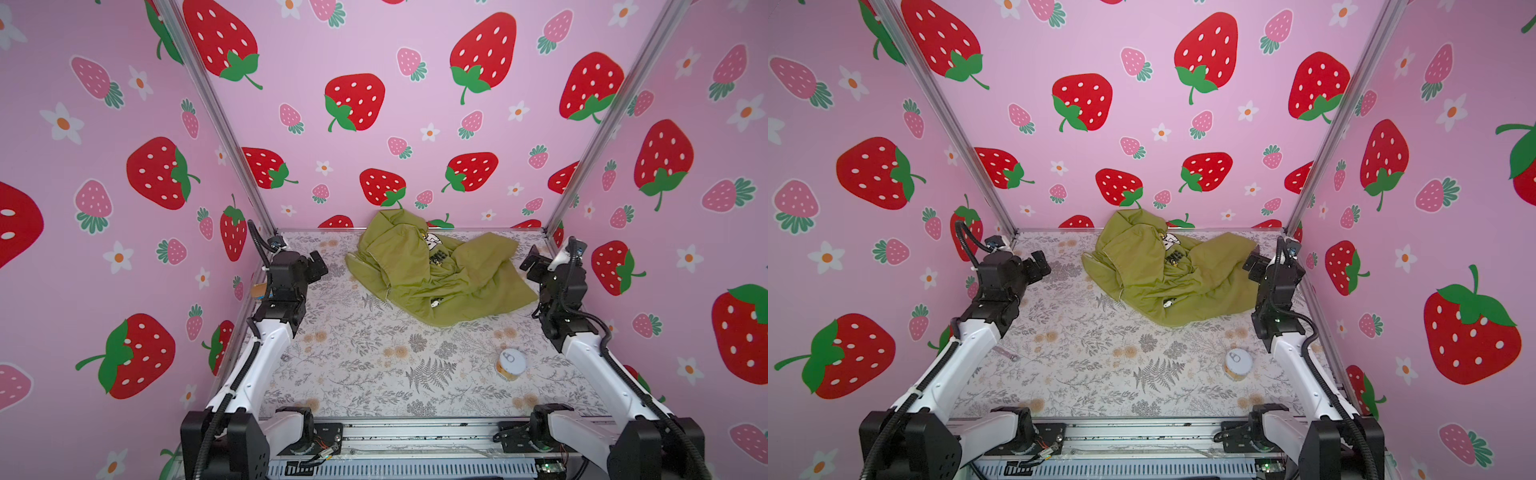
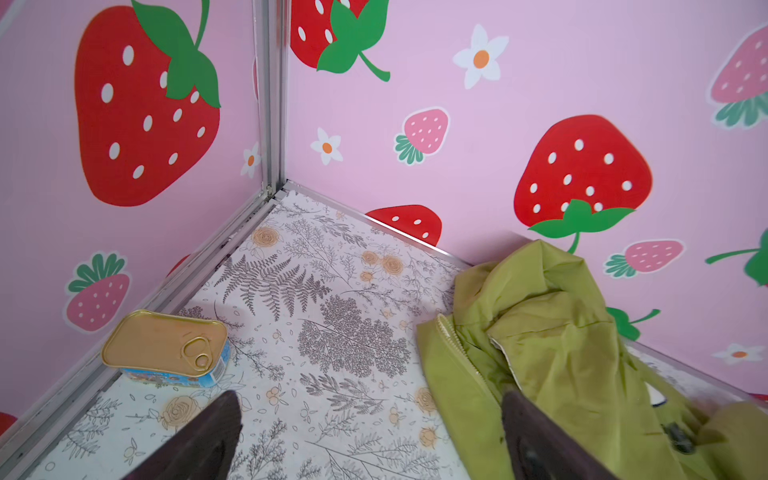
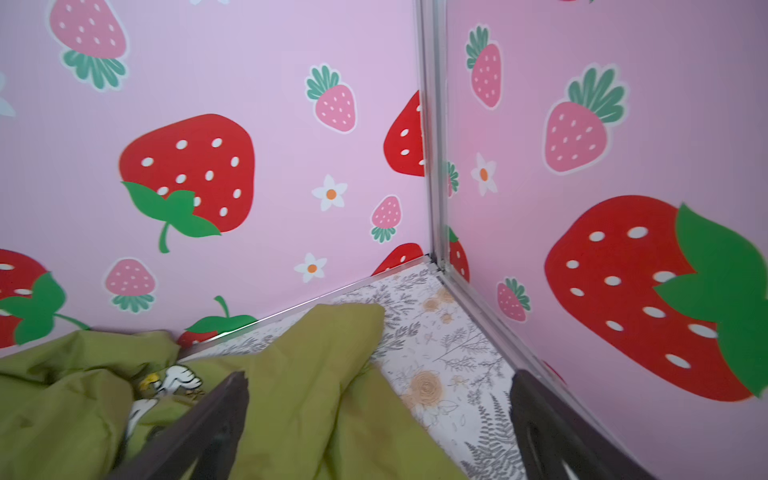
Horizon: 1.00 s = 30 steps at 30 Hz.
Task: Zip up the jacket
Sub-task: 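Reach both grippers to the green jacket and grasp its front edges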
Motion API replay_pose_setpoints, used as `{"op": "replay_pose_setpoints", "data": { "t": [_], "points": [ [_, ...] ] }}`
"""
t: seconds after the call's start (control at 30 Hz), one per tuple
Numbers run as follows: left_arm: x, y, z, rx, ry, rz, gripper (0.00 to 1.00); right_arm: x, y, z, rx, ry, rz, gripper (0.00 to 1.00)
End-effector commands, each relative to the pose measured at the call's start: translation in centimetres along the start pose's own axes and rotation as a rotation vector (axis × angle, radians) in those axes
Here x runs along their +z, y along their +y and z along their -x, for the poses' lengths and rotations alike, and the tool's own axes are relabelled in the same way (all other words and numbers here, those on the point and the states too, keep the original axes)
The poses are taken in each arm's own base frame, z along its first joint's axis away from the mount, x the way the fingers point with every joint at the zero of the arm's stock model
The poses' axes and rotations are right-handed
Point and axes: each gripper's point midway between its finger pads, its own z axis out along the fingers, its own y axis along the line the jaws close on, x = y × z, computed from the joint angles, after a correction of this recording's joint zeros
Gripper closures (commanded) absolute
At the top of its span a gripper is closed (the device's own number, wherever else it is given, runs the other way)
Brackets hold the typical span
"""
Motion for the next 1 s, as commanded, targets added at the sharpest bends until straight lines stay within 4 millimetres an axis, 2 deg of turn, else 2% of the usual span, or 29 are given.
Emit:
{"op": "replay_pose_setpoints", "data": {
  "t": [0.0, 0.13, 0.2, 0.37, 0.5, 0.7, 0.77, 0.97],
  "points": [
    [-2.1, -0.4, -4.7, -0.129, 0.262, -0.071, 0.01, -0.8, 3.0, -6.7, 0.066, 0.327, 0.189, 0.14],
    [-4.0, -3.3, -8.3, -0.229, 0.416, -0.277, 0.01, -0.5, 6.5, -9.3, 0.111, 0.492, 0.319, 0.21],
    [-4.6, -4.2, -10.3, -0.271, 0.469, -0.344, 0.01, -0.9, 9.1, -10.8, 0.101, 0.547, 0.394, 0.22],
    [-5.4, -4.4, -15.0, -0.283, 0.562, -0.344, 0.01, -2.7, 15.6, -14.4, -0.046, 0.623, 0.466, 0.18],
    [-5.2, -3.9, -17.3, -0.317, 0.609, -0.33, 0.04, -3.8, 20.8, -18.0, -0.148, 0.692, 0.509, 0.17],
    [-4.2, -3.7, -17.4, -0.314, 0.617, -0.306, 0.06, -4.2, 27.7, -23.2, -0.3, 0.773, 0.518, 0.15],
    [-3.8, -3.5, -17.1, -0.32, 0.612, -0.296, 0.06, -4.0, 29.7, -24.2, -0.334, 0.773, 0.512, 0.15],
    [-2.5, -2.1, -16.2, -0.374, 0.605, -0.276, 0.06, -2.5, 33.8, -27.6, -0.377, 0.781, 0.489, 0.12]
  ]
}}
